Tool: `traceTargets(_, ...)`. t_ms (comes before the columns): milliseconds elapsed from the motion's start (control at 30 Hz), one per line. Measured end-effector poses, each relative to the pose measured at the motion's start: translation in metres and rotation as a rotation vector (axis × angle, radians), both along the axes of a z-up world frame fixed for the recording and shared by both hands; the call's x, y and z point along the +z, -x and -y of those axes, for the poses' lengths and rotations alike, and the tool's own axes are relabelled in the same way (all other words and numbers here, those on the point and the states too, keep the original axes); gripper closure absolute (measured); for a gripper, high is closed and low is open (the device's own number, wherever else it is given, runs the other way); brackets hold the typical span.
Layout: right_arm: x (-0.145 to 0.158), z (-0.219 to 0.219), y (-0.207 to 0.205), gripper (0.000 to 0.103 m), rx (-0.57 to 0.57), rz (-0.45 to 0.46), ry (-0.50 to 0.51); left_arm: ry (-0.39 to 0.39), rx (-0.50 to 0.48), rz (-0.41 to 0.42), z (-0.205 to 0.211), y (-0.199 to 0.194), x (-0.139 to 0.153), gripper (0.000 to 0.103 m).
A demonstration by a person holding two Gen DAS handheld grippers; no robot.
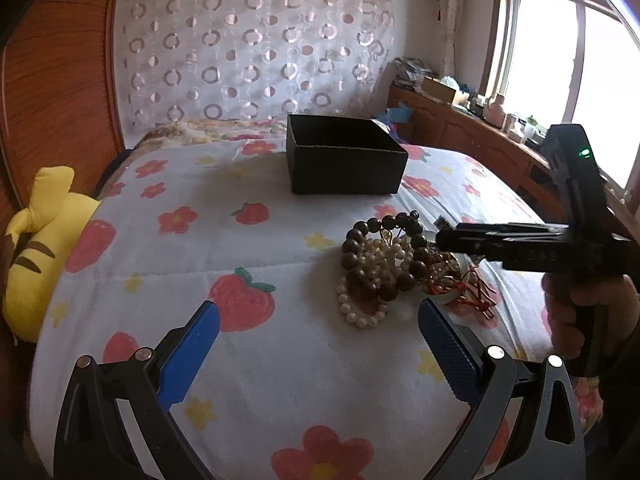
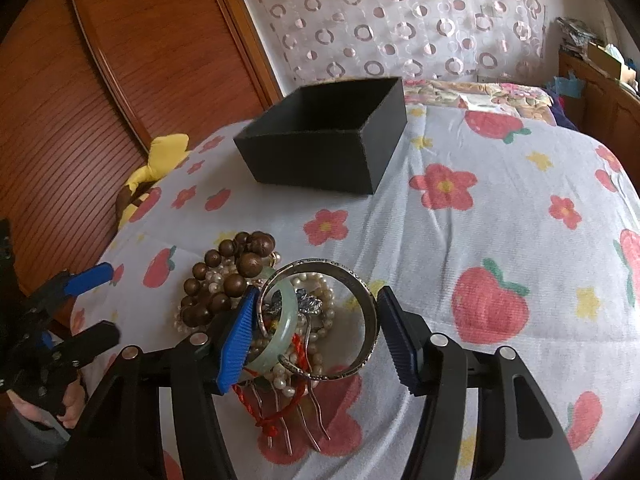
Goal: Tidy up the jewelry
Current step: 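Move the right tool toward the silver bangle while the left tool approaches the brown beads, then grasp the silver bangle with the right tool while the left tool grasps the brown bead bracelet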
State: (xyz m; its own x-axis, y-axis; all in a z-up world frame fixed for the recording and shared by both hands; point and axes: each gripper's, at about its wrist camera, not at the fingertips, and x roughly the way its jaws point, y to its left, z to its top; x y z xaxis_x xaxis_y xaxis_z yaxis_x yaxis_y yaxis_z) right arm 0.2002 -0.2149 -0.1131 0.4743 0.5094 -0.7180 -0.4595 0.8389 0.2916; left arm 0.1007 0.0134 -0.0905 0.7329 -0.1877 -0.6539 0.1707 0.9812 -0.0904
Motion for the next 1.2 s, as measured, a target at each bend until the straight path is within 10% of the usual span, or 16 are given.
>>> traceTargets(500, 0.020, 0.050, 0.056, 0.040, -0.047, 0.111, 0.054, 0.004, -0.090, -0.048, 0.024, -0.041, 0.007, 0.008)
traceTargets(800, 0.009, 0.046, 0.078, 0.040, -0.049, 0.126, 0.088, 0.031, -0.100, -0.117, 0.017, -0.069, 0.004, 0.073)
traceTargets(1200, -0.004, 0.040, 0.081, 0.040, -0.066, 0.130, 0.119, 0.033, -0.130, -0.219, 0.018, -0.095, -0.015, 0.086)
